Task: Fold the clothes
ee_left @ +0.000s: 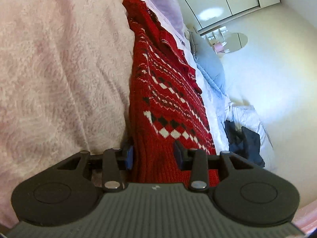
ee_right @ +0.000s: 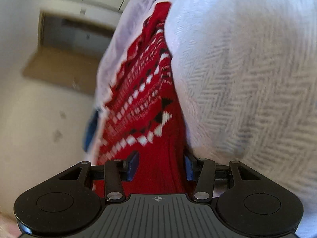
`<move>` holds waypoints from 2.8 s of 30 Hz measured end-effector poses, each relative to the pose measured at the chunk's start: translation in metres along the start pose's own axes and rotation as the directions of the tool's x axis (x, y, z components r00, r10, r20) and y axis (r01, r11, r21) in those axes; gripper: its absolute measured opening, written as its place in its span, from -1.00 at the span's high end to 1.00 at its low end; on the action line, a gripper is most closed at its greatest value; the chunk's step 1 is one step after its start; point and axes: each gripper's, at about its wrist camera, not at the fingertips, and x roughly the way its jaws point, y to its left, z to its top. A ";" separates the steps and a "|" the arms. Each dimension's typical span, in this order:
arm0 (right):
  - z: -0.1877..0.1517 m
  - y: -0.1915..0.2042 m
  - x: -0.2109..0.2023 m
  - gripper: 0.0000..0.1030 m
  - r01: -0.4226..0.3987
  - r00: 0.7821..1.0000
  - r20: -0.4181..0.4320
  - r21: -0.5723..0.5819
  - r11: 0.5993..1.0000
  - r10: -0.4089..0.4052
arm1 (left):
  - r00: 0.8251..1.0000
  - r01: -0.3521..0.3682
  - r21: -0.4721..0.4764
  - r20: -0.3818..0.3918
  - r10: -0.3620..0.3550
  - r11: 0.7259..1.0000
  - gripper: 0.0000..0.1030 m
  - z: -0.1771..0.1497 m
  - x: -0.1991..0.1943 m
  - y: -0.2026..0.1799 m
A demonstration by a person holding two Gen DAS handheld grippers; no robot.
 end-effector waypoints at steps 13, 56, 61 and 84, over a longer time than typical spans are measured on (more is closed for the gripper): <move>0.004 -0.004 -0.008 0.91 -0.018 1.000 -0.024 -0.034 0.999 0.017 | 0.996 -0.062 0.104 0.066 0.055 0.993 0.91 -0.001 -0.004 -0.016; -0.105 0.146 -0.109 0.94 -0.123 0.984 0.116 -0.105 0.987 0.135 | 0.977 0.060 0.084 0.197 -0.076 0.995 0.91 -0.024 -0.172 -0.065; 0.004 0.155 -0.053 0.94 -0.092 0.985 0.141 -0.081 0.992 0.103 | 0.982 0.046 0.052 0.178 -0.054 0.998 0.90 0.084 -0.094 -0.069; 0.062 0.116 0.049 0.03 0.389 0.920 0.264 -0.689 0.611 -0.288 | 0.952 -0.304 0.642 0.171 0.256 0.704 0.55 0.150 0.029 -0.070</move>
